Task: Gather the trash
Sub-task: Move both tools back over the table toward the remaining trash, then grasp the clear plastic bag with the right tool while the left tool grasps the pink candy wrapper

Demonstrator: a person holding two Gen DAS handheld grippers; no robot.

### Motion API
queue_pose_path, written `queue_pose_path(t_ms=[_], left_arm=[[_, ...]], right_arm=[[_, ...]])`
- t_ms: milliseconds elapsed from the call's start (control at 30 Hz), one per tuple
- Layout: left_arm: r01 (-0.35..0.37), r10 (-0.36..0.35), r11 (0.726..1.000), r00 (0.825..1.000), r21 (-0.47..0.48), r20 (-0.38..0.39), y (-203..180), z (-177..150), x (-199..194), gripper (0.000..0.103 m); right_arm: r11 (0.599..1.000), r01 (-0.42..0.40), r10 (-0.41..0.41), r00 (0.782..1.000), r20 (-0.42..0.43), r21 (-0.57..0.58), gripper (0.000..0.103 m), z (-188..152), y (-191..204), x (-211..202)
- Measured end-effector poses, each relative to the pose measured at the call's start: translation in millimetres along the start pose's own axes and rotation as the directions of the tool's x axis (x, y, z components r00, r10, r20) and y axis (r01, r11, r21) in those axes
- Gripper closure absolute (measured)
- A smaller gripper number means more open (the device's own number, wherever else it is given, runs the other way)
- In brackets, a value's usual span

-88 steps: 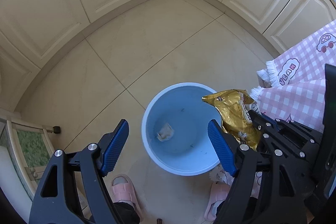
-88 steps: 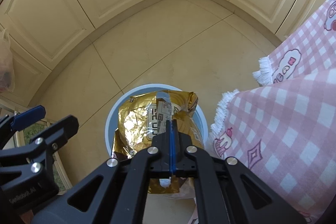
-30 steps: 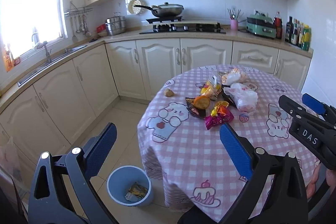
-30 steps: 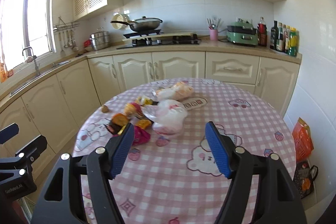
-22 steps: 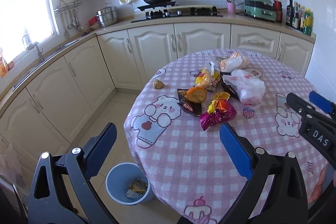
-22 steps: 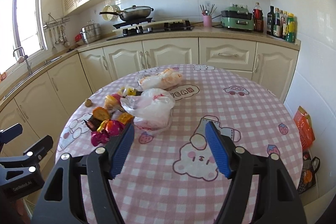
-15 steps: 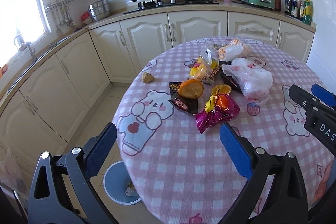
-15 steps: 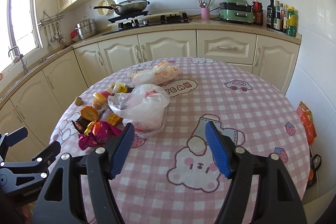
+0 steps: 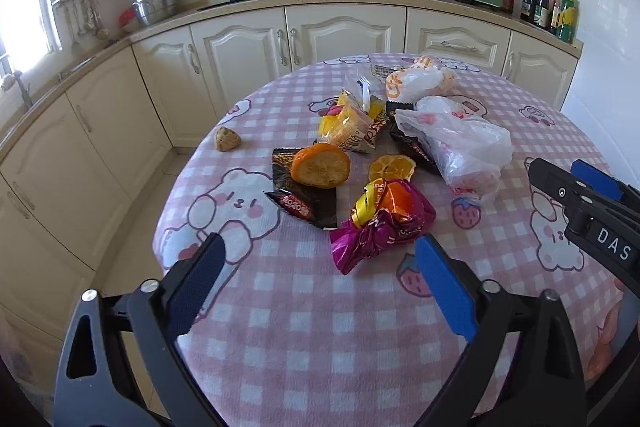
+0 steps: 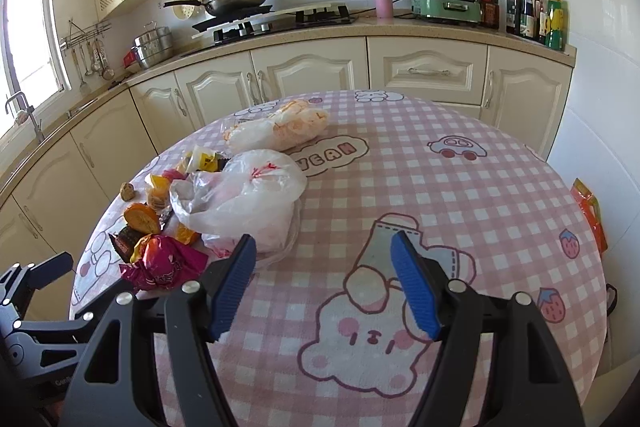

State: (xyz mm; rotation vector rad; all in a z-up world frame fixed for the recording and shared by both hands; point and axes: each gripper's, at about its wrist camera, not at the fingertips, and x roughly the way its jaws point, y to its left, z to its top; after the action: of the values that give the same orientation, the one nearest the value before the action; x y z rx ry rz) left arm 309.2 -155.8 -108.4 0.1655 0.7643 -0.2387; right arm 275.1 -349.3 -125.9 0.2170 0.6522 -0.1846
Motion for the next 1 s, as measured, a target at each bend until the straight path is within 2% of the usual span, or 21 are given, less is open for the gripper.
queue_pose_path(t_ms=[100, 133, 200, 267, 300, 333, 400, 500, 667, 700, 733, 767, 867, 900, 1000], left_arm=[[0.036, -0.036, 0.999, 0.999, -0.008, -0.009, -1.2, 4.4, 8.7, 0.016], [0.046, -0.046, 0.999, 0.999, -0.002, -0.013, -3.2, 6.0, 11.8, 0.019], [0.062, -0.061, 0.998, 0.997, 0.003, -0.036, -6.2, 8.6, 19.9, 0.034], [0.106, -0.106, 0.994, 0.993, -0.003, -0.061, -7.5, 10.6, 28.3, 0.042], [0.118, -0.118, 0.993, 0.991, -0.002, -0.071, -9.0, 10.5, 31.2, 0.062], [0.141, -0.140, 0.990, 0.986, 0.000, -0.088, -10.7, 9.6, 34.8, 0.076], [0.193, -0.195, 0.981, 0.976, -0.026, -0.096, -9.9, 6.7, 37.1, 0.094], [0.201, -0.204, 0.979, 0.976, -0.035, -0.076, -8.7, 4.7, 34.5, 0.094], [0.212, -0.214, 0.977, 0.976, -0.034, -0.042, -3.3, 6.3, 23.9, 0.095], [0.215, -0.216, 0.976, 0.976, -0.031, -0.033, -2.3, 6.8, 20.0, 0.095], [0.217, -0.218, 0.976, 0.976, -0.029, -0.026, -1.2, 7.5, 16.6, 0.095], [0.221, -0.222, 0.975, 0.975, -0.026, -0.017, -0.9, 7.5, 12.3, 0.095], [0.232, -0.232, 0.972, 0.973, -0.030, 0.002, 4.0, 8.1, 3.3, 0.095], [0.235, -0.234, 0.971, 0.972, -0.035, 0.012, 6.1, 8.2, -1.5, 0.095], [0.243, -0.241, 0.969, 0.970, -0.046, 0.042, 11.1, 8.3, -15.9, 0.095]], right_arm=[[1.000, -0.005, 0.005, 1.000, -0.006, 0.004, 0.034, 2.4, -0.8, 3.8], [1.000, -0.007, 0.007, 1.000, -0.006, 0.004, 0.034, 3.3, -0.8, 4.9], [1.000, -0.009, 0.009, 1.000, -0.009, 0.005, 0.034, 5.1, -0.6, 7.9], [1.000, -0.021, 0.021, 1.000, -0.008, 0.009, 0.034, 7.7, 0.1, 10.4], [1.000, -0.026, 0.026, 1.000, -0.003, 0.013, 0.034, 9.7, 0.3, 10.3], [0.999, -0.034, 0.034, 0.999, 0.003, 0.017, 0.034, 11.4, 0.6, 10.2], [0.998, -0.059, 0.058, 0.998, 0.027, 0.033, 0.034, 15.2, 1.6, 7.3], [0.994, -0.098, 0.097, 0.995, 0.033, 0.052, 0.034, 23.2, 5.8, 9.9], [0.981, -0.182, 0.187, 0.980, -0.062, 0.072, 0.035, 29.0, 20.8, 40.9], [0.975, -0.202, 0.210, 0.974, -0.089, 0.092, 0.042, 28.1, 21.6, 48.4], [0.973, -0.209, 0.219, 0.970, -0.102, 0.099, 0.064, 27.4, 21.8, 51.8], [0.975, -0.205, 0.215, 0.970, -0.113, 0.091, 0.064, 26.1, 22.8, 52.8], [0.976, -0.202, 0.208, 0.974, -0.087, 0.078, 0.093, 24.5, 22.0, 43.2], [0.979, -0.190, 0.195, 0.978, -0.071, 0.073, 0.097, 24.7, 21.3, 35.9], [0.986, -0.161, 0.163, 0.986, -0.031, 0.050, 0.098, 24.1, 19.9, 14.2]])
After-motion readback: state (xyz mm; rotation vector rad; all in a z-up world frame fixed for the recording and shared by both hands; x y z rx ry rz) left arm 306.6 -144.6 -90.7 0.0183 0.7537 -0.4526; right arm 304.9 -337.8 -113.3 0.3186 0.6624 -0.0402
